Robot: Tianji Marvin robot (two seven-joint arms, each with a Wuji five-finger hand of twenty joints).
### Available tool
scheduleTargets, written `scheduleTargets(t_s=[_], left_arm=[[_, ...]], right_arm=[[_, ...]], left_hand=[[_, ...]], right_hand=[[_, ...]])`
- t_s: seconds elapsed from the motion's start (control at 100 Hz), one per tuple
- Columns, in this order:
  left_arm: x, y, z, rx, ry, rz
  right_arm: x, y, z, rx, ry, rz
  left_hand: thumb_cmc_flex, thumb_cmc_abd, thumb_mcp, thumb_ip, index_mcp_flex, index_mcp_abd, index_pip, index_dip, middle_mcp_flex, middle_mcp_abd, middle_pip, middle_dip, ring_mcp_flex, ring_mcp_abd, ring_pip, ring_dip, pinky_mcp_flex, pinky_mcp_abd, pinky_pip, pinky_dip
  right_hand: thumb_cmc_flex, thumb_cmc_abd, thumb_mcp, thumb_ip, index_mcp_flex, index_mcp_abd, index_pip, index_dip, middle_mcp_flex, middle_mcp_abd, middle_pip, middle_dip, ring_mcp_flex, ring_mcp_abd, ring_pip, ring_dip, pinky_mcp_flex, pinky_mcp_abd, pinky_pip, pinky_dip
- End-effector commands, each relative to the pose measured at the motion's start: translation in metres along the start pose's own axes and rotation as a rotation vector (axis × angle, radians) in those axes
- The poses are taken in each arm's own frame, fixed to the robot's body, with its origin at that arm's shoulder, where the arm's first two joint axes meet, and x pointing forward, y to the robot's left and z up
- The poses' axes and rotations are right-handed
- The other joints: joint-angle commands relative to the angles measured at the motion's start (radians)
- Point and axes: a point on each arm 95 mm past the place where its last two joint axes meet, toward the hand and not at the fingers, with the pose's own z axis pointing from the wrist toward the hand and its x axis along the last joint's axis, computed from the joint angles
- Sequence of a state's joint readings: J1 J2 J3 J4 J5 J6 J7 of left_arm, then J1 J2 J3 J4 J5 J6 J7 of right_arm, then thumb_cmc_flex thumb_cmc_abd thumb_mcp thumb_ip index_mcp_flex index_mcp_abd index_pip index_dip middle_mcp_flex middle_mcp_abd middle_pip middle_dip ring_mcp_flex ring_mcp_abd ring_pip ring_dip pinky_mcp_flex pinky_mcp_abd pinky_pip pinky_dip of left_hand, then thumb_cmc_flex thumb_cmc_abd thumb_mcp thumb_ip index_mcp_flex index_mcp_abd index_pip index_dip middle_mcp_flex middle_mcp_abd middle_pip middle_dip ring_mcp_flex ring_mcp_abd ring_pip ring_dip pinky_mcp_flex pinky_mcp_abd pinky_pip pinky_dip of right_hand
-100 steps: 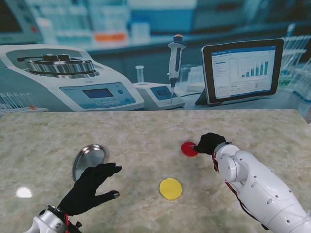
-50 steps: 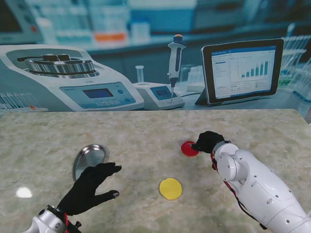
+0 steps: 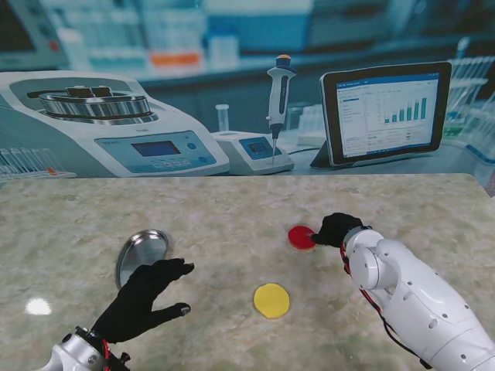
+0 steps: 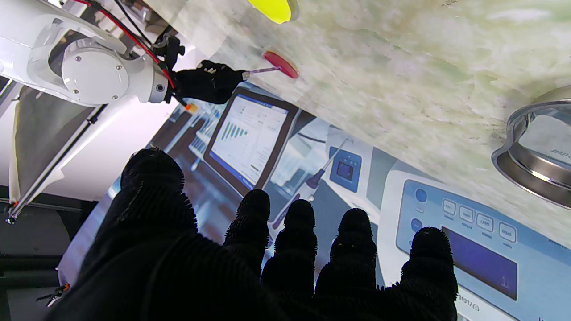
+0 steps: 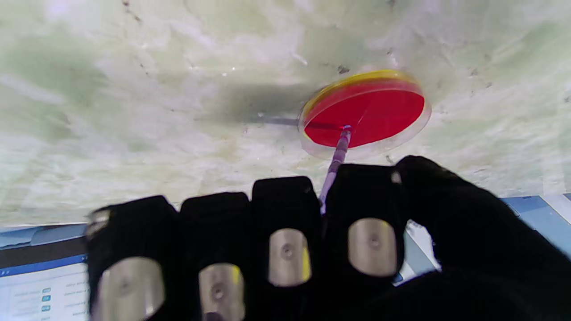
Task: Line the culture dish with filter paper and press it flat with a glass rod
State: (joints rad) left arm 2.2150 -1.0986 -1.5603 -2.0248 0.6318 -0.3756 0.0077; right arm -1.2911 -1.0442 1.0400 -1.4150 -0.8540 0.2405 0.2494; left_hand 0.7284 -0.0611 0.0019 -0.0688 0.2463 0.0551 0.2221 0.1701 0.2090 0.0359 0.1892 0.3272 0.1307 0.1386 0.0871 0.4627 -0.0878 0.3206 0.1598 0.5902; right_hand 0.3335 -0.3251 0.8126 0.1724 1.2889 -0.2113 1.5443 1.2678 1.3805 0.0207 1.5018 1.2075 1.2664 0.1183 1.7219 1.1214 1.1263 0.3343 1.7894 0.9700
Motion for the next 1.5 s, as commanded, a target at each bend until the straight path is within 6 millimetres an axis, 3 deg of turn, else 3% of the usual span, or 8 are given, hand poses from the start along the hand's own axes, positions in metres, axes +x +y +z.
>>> scheduleTargets(t_s=[0.0, 0.43, 0.72, 1.04, 1.49], left_arm=[[0.002, 0.000, 0.000, -0.002, 0.004, -0.004], [0.003, 0.000, -0.001, -0.003, 0.003, -0.004], [0.003, -0.001, -0.002, 0.003, 0.004, -0.007], [0.004, 0.001, -0.002, -0.001, 0.010, -0.010], [0.005, 0.003, -0.002, -0.007, 0.012, -0.009]], right_arm=[[0.002, -0.008, 0.001, 0.029, 0.005, 0.006], [0.016, -0.007, 0.005, 0.056, 0.079, 0.055], [0.012, 0.001, -0.010, -0.004, 0.059, 0.052], [0.003, -0.014, -0.019, 0.046, 0.033, 0.032], [0.021, -0.020, -0.012, 0.065, 0.095, 0.061]], left_hand=[[0.019, 0.025, -0.021, 0.030, 0.003, 0.003, -0.029, -0.014, -0.033, 0.001, -0.018, -0.015, -0.025, -0.033, -0.015, -0.012, -0.014, -0.026, -0.045, -0.033], [0.018, 0.026, -0.022, 0.030, 0.002, 0.003, -0.030, -0.014, -0.033, 0.001, -0.018, -0.015, -0.026, -0.032, -0.015, -0.012, -0.014, -0.027, -0.045, -0.034], [0.018, 0.026, -0.022, 0.030, 0.002, 0.005, -0.030, -0.014, -0.033, 0.002, -0.018, -0.015, -0.026, -0.032, -0.015, -0.012, -0.014, -0.027, -0.045, -0.034], [0.018, 0.026, -0.022, 0.030, 0.003, 0.002, -0.030, -0.014, -0.033, 0.002, -0.018, -0.015, -0.025, -0.031, -0.015, -0.012, -0.014, -0.027, -0.045, -0.034], [0.017, 0.027, -0.022, 0.030, 0.002, 0.003, -0.030, -0.014, -0.034, 0.000, -0.019, -0.015, -0.026, -0.032, -0.015, -0.012, -0.014, -0.027, -0.045, -0.034]], right_hand=[[-0.009, 0.016, -0.009, 0.000, 0.068, 0.095, 0.045, 0.002, 0.061, -0.043, 0.116, 0.022, 0.042, -0.086, 0.117, 0.012, 0.043, -0.034, 0.305, -0.018], [-0.008, 0.015, -0.011, 0.002, 0.068, 0.095, 0.045, 0.003, 0.061, -0.043, 0.116, 0.022, 0.042, -0.088, 0.116, 0.011, 0.043, -0.034, 0.305, -0.018], [-0.008, 0.014, -0.009, 0.003, 0.068, 0.095, 0.045, 0.003, 0.061, -0.043, 0.116, 0.022, 0.042, -0.088, 0.117, 0.012, 0.043, -0.034, 0.305, -0.018], [-0.007, 0.017, -0.012, 0.003, 0.068, 0.095, 0.045, 0.003, 0.061, -0.043, 0.116, 0.022, 0.042, -0.089, 0.117, 0.012, 0.043, -0.037, 0.305, -0.019], [-0.009, 0.017, -0.012, 0.007, 0.068, 0.095, 0.045, 0.003, 0.060, -0.050, 0.114, 0.022, 0.042, -0.095, 0.116, 0.014, 0.047, -0.042, 0.305, -0.022]])
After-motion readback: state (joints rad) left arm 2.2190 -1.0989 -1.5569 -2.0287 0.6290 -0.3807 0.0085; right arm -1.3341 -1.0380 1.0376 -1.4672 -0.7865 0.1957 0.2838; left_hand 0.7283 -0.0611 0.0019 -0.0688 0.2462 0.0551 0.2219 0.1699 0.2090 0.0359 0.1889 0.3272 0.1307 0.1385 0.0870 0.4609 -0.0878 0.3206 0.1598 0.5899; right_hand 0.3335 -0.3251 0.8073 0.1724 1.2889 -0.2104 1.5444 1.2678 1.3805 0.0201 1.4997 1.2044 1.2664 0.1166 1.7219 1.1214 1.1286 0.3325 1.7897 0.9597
